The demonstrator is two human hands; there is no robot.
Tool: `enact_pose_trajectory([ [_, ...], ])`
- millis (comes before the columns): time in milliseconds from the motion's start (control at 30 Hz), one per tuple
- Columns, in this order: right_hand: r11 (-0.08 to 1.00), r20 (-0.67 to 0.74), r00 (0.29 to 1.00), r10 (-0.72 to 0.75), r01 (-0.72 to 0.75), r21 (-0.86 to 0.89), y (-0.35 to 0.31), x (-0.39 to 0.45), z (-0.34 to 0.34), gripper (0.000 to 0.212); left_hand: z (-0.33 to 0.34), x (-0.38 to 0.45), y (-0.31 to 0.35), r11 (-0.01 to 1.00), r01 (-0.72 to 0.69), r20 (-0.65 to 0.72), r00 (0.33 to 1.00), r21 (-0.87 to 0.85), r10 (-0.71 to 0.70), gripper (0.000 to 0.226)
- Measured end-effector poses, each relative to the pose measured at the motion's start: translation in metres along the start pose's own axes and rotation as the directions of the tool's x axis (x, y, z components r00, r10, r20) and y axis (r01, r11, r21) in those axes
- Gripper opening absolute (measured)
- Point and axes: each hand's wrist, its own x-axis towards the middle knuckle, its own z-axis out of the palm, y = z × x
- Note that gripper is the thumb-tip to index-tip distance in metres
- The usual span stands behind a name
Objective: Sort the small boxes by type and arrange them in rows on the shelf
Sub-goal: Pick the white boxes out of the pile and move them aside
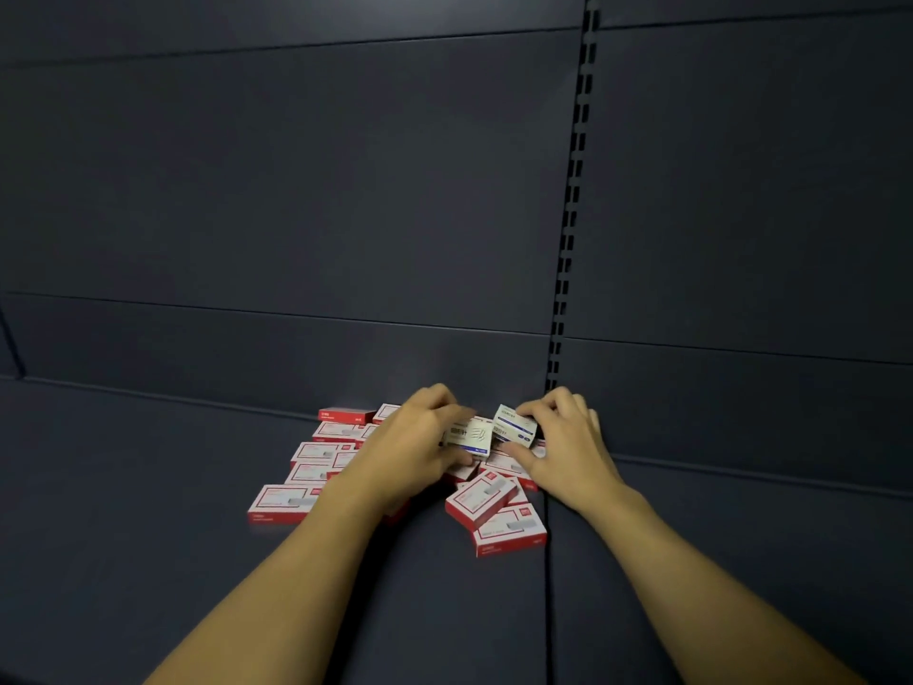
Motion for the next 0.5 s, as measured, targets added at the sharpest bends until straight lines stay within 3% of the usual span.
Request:
enact_pose_trajectory([
  [300, 1.0, 0.018, 0.999, 0.027, -0.027, 0.0, -0.007, -0.002, 0.001, 0.039, -0.006, -0.008, -0.006, 0.999, -0.02, -0.032, 0.999, 0.045, 0.022, 0.052],
  [500, 0.991, 0.093, 0.991, 0.099, -0.107, 0.082, -0.012, 0.001, 0.003, 0.063, -0.006, -0.011, -0.007, 0.999, -0.03, -0.058, 0.998, 0.038, 0.032, 0.05],
])
